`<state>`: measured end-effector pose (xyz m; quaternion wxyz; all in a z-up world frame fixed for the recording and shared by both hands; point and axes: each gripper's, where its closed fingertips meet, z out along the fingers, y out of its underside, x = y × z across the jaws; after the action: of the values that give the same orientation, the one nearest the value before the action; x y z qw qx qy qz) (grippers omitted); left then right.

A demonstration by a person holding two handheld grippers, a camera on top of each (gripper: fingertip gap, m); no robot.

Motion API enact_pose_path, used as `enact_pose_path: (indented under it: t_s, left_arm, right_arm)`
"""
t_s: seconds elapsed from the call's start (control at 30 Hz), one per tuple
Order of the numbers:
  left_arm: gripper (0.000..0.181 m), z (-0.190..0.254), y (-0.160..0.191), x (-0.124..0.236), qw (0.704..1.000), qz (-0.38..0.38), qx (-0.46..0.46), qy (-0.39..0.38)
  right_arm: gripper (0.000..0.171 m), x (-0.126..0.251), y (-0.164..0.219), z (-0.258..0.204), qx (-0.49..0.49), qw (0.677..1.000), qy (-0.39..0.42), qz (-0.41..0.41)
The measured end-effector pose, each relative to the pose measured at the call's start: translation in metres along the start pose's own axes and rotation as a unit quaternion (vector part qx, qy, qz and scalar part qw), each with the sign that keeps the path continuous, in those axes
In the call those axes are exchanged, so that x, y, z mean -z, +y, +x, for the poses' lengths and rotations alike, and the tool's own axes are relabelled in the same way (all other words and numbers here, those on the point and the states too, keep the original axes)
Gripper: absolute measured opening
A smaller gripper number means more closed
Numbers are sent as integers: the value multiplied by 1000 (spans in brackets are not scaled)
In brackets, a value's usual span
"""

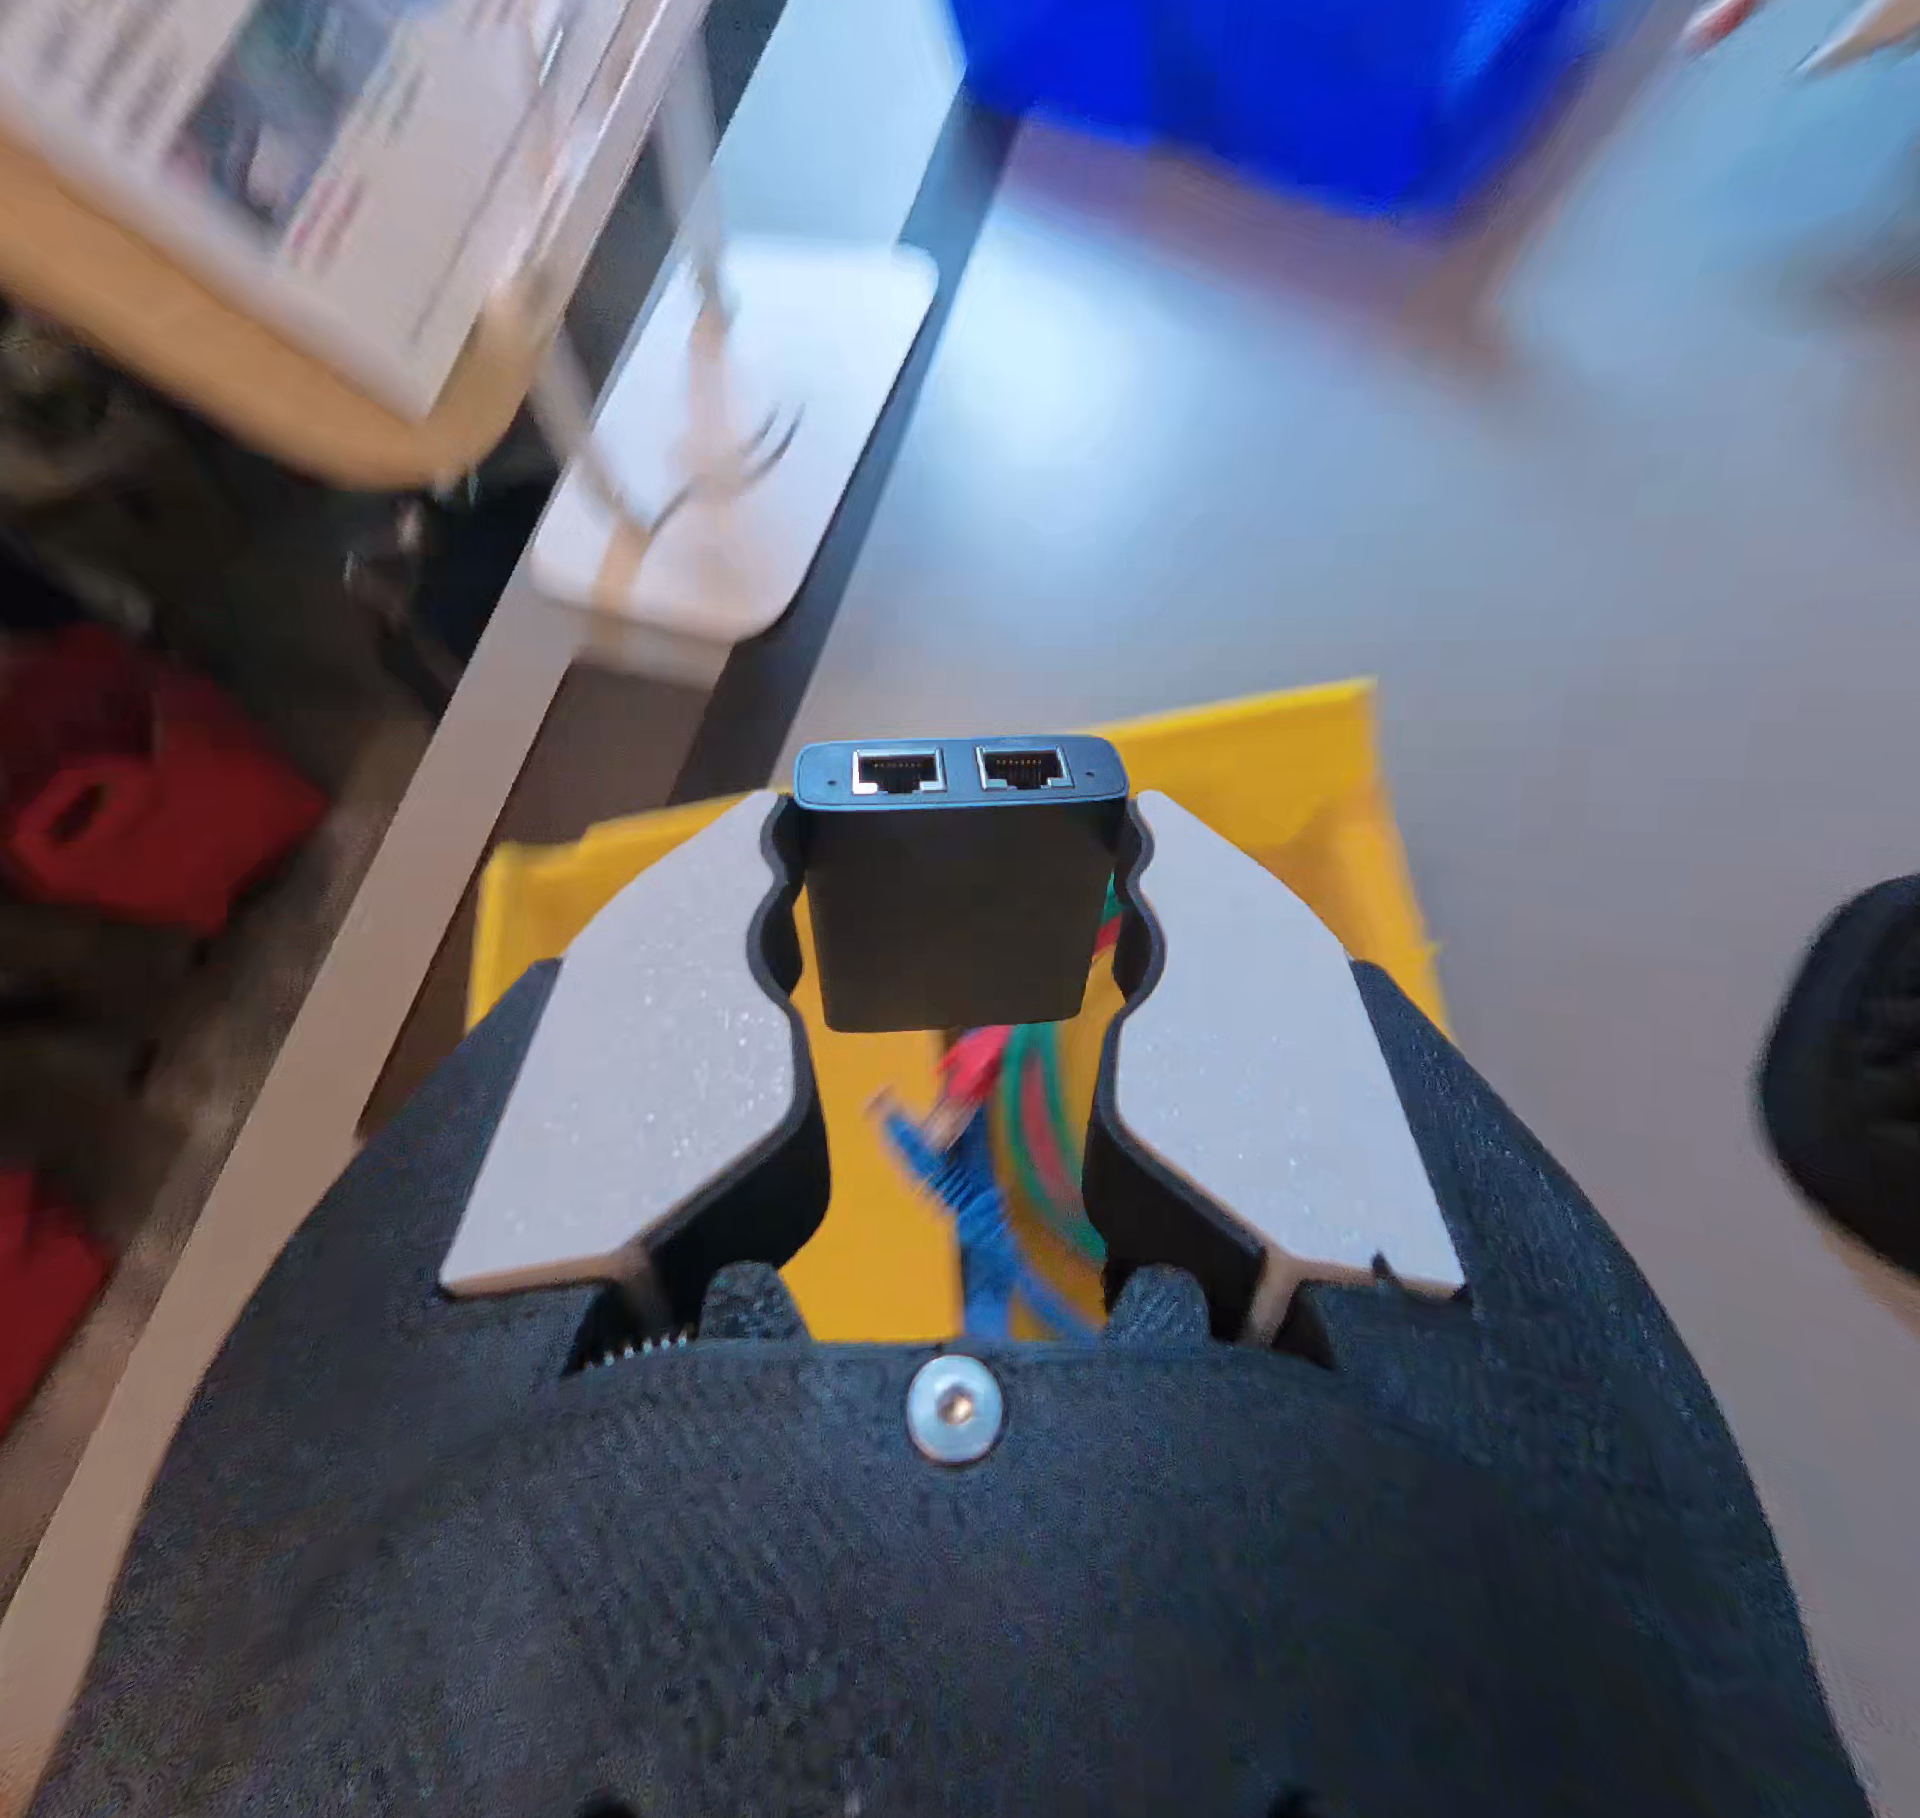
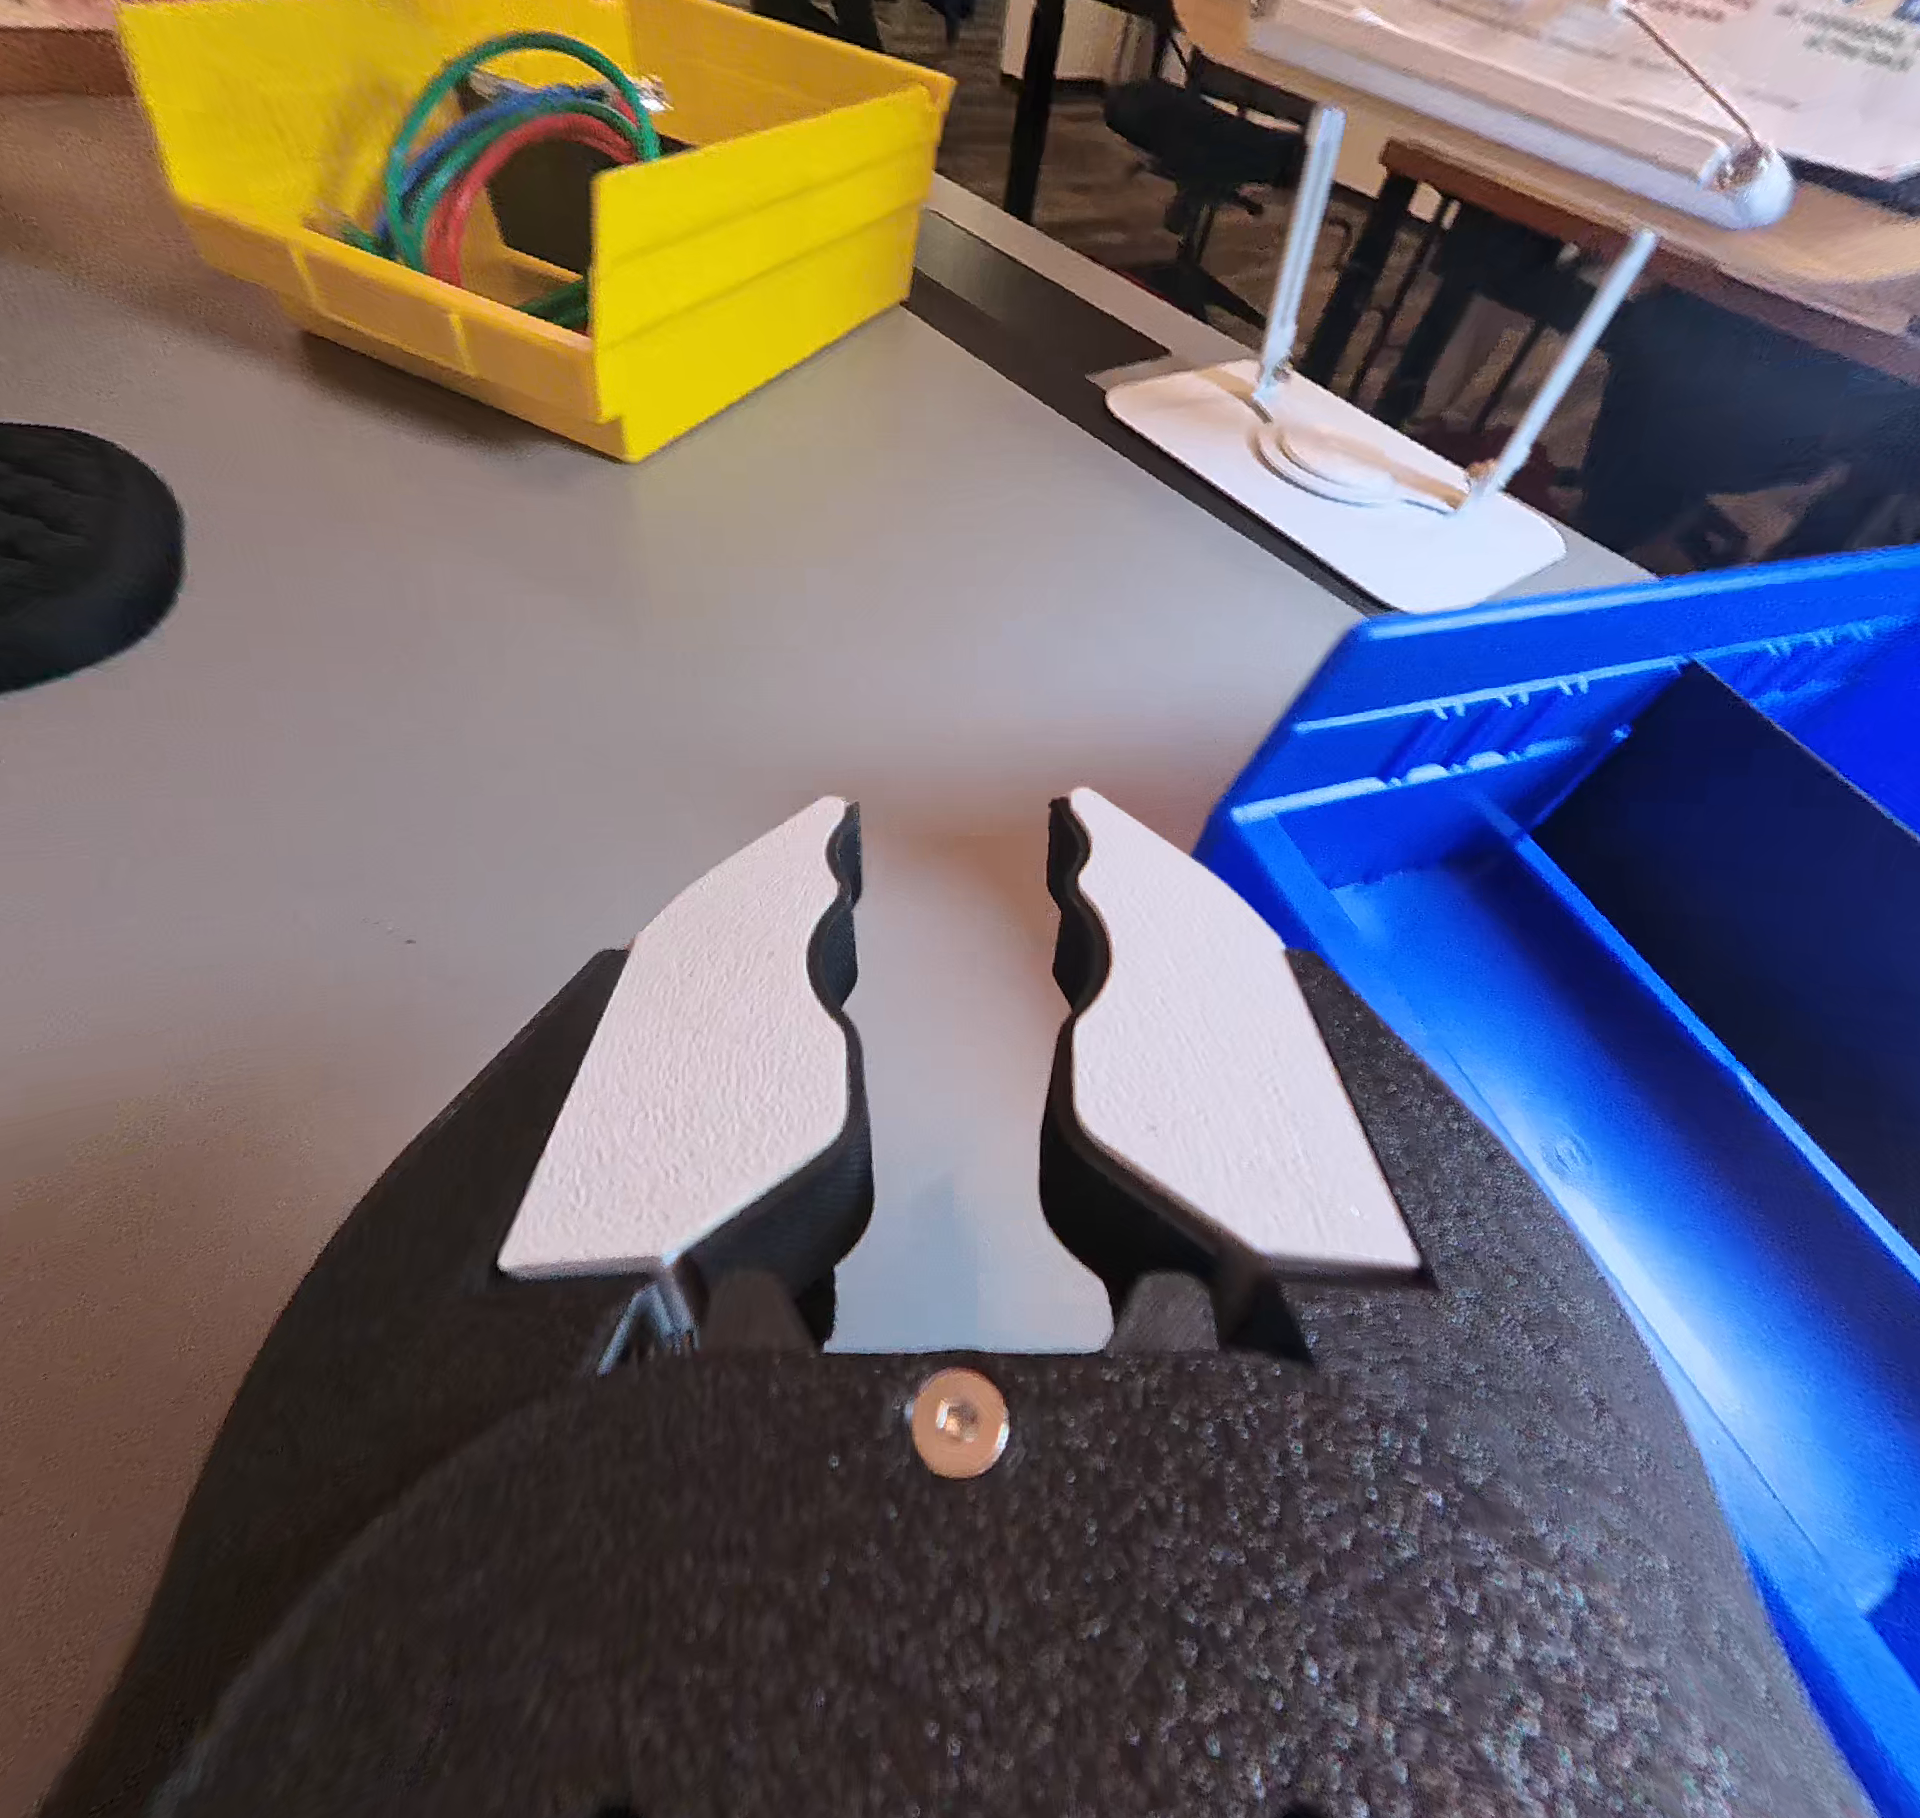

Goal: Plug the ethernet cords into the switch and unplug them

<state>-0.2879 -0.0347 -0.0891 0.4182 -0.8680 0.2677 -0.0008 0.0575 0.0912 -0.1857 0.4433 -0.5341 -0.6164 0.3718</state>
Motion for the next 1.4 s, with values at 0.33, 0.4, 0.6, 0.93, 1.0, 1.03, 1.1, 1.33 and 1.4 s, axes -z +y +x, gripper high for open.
enact_pose_path:
  t_s: [0.33,0.4,0.6,0.93,1.0,1.03,1.1,1.33,1.4]
  left_arm:
    - [59,259,-116,-48,922,283,-120,236]
    - [59,298,-122,-52,898,308,-126,288]
    - [58,361,-129,-49,830,349,-120,419]
    - [58,365,-133,-38,778,400,-80,477]
    - [58,363,-135,-37,777,410,-76,471]
    - [57,360,-136,-37,781,413,-75,463]
    - [41,344,-137,-42,801,410,-62,431]
    - [47,310,-110,-95,911,305,-55,273]
    - [40,306,-108,-109,934,283,-92,199]
  right_arm:
    - [54,-6,-54,-116,23,973,-194,127]
    - [60,-3,-57,-137,51,965,-221,134]
    - [68,31,-60,-195,-53,876,-465,116]
    - [38,45,-76,-202,-179,777,-585,148]
    - [34,48,-78,-201,-181,774,-587,155]
    - [32,49,-80,-198,-183,773,-585,163]
    - [24,50,-83,-187,-177,788,-562,180]
    - [21,4,-54,-128,58,964,-228,125]
    - [21,-8,-37,-117,200,969,-124,73]
